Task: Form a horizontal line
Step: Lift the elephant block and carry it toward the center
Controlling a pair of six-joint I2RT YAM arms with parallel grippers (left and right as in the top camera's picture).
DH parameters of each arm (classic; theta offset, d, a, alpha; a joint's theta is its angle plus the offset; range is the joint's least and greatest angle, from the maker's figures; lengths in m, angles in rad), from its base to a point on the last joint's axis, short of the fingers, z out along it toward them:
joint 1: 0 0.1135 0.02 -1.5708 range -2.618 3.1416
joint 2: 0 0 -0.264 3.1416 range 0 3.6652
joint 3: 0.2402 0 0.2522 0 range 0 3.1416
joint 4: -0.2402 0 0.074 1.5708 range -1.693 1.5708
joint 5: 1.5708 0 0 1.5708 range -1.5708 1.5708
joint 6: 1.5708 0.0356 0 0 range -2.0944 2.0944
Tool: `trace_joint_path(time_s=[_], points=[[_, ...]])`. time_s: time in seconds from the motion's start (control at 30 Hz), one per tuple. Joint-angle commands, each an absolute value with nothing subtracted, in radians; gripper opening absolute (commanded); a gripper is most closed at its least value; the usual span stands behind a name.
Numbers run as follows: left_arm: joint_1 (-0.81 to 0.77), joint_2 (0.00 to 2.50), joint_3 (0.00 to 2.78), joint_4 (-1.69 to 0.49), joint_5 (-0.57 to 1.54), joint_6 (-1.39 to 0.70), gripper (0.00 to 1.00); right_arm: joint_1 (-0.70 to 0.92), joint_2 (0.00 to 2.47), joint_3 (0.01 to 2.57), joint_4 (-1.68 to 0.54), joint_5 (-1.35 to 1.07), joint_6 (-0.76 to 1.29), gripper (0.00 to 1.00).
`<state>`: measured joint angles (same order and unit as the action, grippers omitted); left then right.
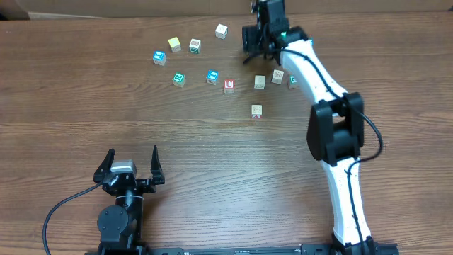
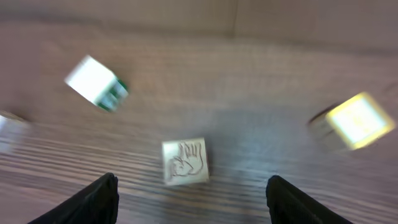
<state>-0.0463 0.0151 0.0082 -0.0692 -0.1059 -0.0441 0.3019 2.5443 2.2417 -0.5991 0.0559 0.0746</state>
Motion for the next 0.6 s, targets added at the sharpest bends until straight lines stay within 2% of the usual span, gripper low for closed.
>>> trace_joint_path(time_s=[0.0, 0.3, 0.43, 0.57], points=[[-0.055, 0.006, 0.006, -0.07, -0.107, -0.022, 1.0, 0.299, 2.589, 2.239, -0.573, 0.058, 0.073, 0.73], [-0.055, 0.006, 0.006, -0.07, -0.107, -0.022, 0.99, 0.299, 2.628, 2.239, -0.5, 0.059, 0.073, 0.72], [-0.055, 0.006, 0.006, -0.07, -0.107, -0.022, 1.0, 0.299, 2.628, 2.239, -0.46, 0.058, 0.073, 0.57], [-0.055, 0.006, 0.006, -0.07, -0.107, -0.022, 1.0, 0.299, 2.628, 2.239, -0.466, 0.058, 0.073, 0.5]])
